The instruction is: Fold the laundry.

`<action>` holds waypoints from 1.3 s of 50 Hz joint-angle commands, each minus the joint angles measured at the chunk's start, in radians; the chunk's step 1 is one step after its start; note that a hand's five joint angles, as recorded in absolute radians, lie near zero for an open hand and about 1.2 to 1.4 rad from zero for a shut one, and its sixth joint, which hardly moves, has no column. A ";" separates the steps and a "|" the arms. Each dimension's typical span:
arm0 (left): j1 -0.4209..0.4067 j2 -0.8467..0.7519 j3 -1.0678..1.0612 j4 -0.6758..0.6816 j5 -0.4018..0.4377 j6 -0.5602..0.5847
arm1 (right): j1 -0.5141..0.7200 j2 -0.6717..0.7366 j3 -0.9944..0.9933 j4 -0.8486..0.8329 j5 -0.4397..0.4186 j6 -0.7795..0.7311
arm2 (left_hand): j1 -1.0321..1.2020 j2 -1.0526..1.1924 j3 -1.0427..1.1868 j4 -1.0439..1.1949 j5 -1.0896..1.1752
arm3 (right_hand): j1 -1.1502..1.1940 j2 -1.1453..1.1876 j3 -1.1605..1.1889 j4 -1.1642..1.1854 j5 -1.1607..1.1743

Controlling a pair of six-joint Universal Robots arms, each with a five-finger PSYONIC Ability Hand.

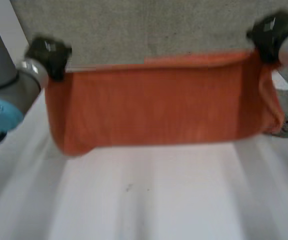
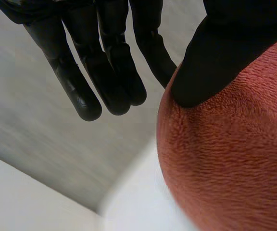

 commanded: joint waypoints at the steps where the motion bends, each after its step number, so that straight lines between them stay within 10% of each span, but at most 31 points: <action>1: -0.006 0.033 0.180 0.354 -0.012 -0.012 | 0.025 -0.013 -0.136 -0.513 0.045 0.123 | 0.259 0.202 0.204 0.197 0.252 | 0.421 0.223 0.216 0.208 0.225; 25: 0.033 0.148 -0.515 0.469 0.004 -0.114 | 0.025 0.040 0.458 -0.508 -0.198 0.157 | 0.259 0.202 0.204 0.197 0.252 | 0.421 0.223 0.216 0.208 0.225; 37: 0.040 0.019 -0.693 0.370 -0.003 -0.050 | 0.020 0.062 0.693 -0.434 -0.174 -0.047 | 0.259 0.202 0.204 0.197 0.252 | 0.421 0.223 0.216 0.208 0.225; 51: 0.140 0.424 -1.060 -0.075 0.011 0.239 | -0.048 -0.289 1.002 0.374 -0.110 -0.300 | 0.259 0.202 0.204 0.197 0.252 | 0.421 0.223 0.216 0.208 0.225; 65: 0.071 0.334 -0.931 0.058 -0.003 0.291 | -0.031 -0.257 0.961 0.163 -0.067 -0.281 | 0.259 0.202 0.204 0.197 0.252 | 0.421 0.223 0.216 0.208 0.225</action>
